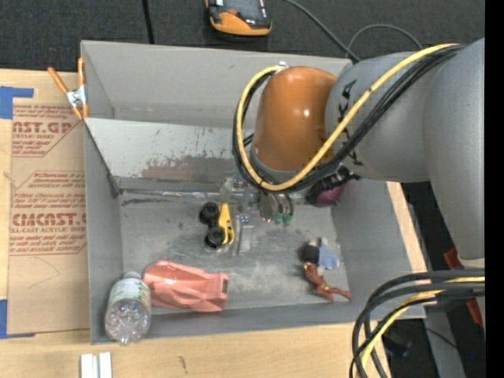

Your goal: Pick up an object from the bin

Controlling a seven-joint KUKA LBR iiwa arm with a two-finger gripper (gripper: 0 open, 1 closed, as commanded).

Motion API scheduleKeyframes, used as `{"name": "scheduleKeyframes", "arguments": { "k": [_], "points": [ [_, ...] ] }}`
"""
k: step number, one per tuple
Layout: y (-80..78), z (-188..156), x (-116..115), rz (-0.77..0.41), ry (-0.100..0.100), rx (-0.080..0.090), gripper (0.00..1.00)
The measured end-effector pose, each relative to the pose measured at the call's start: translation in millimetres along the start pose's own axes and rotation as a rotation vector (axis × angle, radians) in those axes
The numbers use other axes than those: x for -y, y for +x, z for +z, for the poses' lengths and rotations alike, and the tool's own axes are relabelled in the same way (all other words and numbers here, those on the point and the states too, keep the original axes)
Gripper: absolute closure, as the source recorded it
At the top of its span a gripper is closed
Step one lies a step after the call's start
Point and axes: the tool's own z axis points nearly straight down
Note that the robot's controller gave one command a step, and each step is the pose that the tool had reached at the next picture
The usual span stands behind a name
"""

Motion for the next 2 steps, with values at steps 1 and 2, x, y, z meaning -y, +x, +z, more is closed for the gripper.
{"name": "scheduleKeyframes", "arguments": {
  "k": [1,2],
  "points": [
    [-1.6,-4.9,0.4,0.001,-0.001,0.008,0.00],
    [-20.5,44.0,-25.2,-0.076,0.001,0.014,0.00]
  ]
}}
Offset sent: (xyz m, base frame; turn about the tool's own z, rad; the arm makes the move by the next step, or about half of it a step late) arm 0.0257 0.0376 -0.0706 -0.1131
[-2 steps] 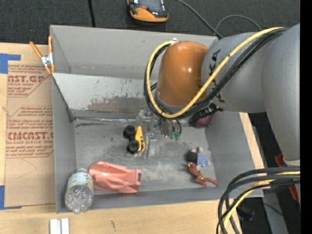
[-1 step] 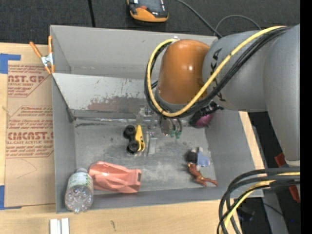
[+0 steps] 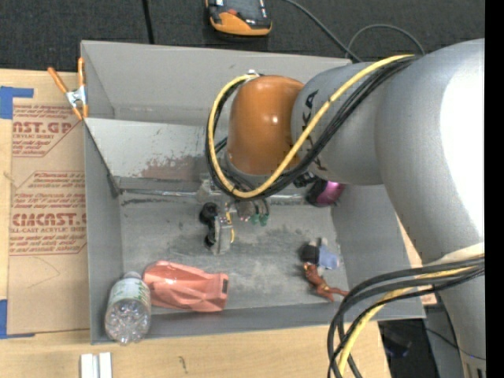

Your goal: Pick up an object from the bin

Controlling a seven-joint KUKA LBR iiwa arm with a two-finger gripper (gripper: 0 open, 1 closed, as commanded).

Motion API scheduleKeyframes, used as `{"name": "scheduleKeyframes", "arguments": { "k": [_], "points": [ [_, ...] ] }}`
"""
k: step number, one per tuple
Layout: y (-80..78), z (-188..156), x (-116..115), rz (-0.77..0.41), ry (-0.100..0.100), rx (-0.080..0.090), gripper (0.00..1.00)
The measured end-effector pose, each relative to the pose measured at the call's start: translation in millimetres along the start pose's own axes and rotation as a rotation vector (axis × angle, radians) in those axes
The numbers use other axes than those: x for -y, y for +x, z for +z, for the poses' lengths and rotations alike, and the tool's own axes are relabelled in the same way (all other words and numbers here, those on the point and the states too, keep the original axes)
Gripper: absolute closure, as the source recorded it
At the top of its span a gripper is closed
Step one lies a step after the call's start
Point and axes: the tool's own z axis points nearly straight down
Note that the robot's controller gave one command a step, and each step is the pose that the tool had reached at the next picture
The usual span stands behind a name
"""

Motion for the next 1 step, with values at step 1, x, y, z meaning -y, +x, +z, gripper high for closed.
{"name": "scheduleKeyframes", "arguments": {
  "k": [1],
  "points": [
    [32.2,40.6,31.6,0.086,0.000,-0.007,1.00]
  ]
}}
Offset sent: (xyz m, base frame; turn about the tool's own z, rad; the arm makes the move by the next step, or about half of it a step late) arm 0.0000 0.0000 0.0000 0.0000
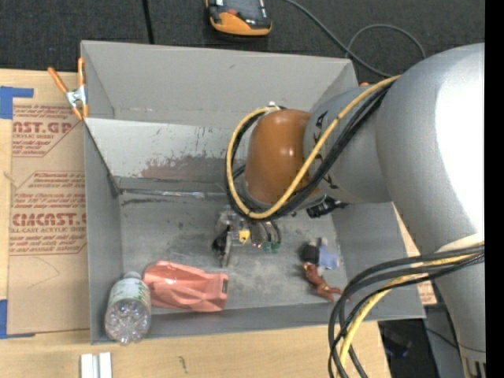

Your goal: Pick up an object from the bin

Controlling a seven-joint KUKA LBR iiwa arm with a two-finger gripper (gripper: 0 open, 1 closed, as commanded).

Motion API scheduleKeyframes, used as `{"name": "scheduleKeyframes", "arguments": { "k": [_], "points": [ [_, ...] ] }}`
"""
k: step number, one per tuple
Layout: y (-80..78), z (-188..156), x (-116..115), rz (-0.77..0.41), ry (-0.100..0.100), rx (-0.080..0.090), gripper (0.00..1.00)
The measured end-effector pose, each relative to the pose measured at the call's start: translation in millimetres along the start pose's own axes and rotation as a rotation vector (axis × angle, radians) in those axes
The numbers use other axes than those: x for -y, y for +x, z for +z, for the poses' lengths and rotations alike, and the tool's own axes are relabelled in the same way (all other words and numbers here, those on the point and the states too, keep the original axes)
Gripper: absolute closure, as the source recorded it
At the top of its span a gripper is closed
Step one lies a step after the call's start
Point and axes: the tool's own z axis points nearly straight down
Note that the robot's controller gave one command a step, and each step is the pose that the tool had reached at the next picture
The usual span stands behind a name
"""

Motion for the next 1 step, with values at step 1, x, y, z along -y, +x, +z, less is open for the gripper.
{"name": "scheduleKeyframes", "arguments": {
  "k": [1],
  "points": [
    [0.0,0.0,0.0,0.000,0.000,0.000,1.00]
  ]
}}
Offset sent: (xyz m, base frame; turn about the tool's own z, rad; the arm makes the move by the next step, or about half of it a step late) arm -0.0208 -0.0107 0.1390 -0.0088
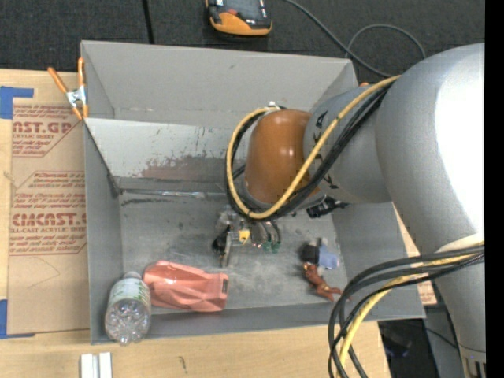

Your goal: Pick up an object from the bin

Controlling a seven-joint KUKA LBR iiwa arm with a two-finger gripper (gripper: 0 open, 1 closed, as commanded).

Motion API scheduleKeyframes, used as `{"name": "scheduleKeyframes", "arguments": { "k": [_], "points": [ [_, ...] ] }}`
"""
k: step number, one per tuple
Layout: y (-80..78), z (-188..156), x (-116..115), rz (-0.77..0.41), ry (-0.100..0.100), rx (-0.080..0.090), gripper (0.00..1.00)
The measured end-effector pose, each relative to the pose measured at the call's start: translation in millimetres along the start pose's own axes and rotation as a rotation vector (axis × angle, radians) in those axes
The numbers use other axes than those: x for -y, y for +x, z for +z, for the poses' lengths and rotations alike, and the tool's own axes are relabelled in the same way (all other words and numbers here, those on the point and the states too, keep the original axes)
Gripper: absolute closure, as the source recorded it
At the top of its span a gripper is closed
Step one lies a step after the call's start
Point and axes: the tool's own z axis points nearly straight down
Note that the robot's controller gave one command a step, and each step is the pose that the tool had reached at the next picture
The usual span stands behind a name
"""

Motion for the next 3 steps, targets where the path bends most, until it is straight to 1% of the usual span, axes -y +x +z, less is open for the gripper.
{"name": "scheduleKeyframes", "arguments": {
  "k": [1,2,3],
  "points": [
    [9.6,-38.7,2.9,-0.004,0.001,-0.009,1.00],
    [1.5,-100.6,-6.3,-0.010,0.000,-0.003,1.00],
    [32.4,-141.2,5.8,0.007,0.000,-0.001,1.00]
  ]
}}
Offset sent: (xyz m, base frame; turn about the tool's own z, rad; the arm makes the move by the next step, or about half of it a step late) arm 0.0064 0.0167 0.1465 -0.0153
